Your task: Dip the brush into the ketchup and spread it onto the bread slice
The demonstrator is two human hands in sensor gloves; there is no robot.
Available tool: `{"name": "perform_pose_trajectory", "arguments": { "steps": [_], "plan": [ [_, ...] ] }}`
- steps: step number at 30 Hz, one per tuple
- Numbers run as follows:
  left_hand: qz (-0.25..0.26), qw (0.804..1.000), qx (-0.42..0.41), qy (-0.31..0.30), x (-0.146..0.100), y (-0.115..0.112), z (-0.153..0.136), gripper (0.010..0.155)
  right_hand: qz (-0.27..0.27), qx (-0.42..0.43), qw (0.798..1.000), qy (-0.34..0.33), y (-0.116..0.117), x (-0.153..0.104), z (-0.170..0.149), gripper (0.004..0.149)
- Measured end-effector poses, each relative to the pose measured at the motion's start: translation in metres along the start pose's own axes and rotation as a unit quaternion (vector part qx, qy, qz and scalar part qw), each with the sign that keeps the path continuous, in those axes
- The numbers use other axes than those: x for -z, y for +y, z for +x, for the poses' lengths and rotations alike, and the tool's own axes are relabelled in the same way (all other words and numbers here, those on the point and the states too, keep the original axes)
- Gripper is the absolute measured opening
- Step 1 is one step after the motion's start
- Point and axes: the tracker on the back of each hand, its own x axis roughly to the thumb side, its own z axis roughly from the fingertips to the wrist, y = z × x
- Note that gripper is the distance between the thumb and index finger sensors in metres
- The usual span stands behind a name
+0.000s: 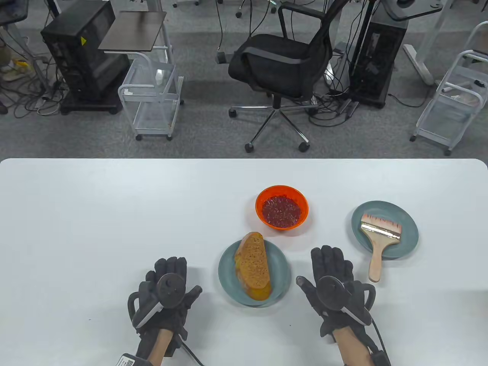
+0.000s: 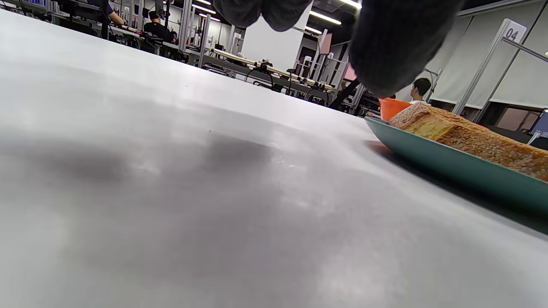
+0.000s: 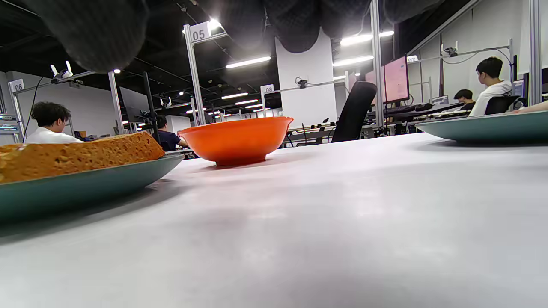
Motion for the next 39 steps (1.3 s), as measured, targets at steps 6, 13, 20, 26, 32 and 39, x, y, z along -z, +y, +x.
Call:
{"name": "perform_pose_trajectory", "arguments": {
  "steps": [6,13,20,26,32,39],
  "plan": [
    [-0.002,1.000,0.000,-0.002,0.000,-0.001,0.001,0.081,0.002,-0.002,1.000,0.000,0.000,0.000,0.000,0.078],
    [-0.003,1.000,0.001,-0.004,0.001,-0.001,0.002,0.079,0.000,0.000,1.000,-0.004,0.000,0.000,0.000,0.078],
    [-0.003,1.000,0.001,-0.003,0.001,-0.002,0.004,0.080,-0.013,0.007,1.000,-0.004,-0.001,-0.001,-0.003,0.076],
    [-0.004,1.000,0.002,-0.008,0.002,-0.003,0.006,0.079,-0.036,0.015,0.999,0.007,-0.008,-0.006,-0.008,0.075],
    [-0.009,1.000,0.004,-0.002,0.001,-0.001,0.005,0.079,-0.041,0.066,0.996,0.037,-0.031,-0.008,-0.031,0.082],
    [-0.007,1.000,-0.008,-0.006,0.002,0.002,0.004,0.079,0.012,0.081,0.993,0.087,-0.042,-0.005,-0.091,0.078]
  ]
}}
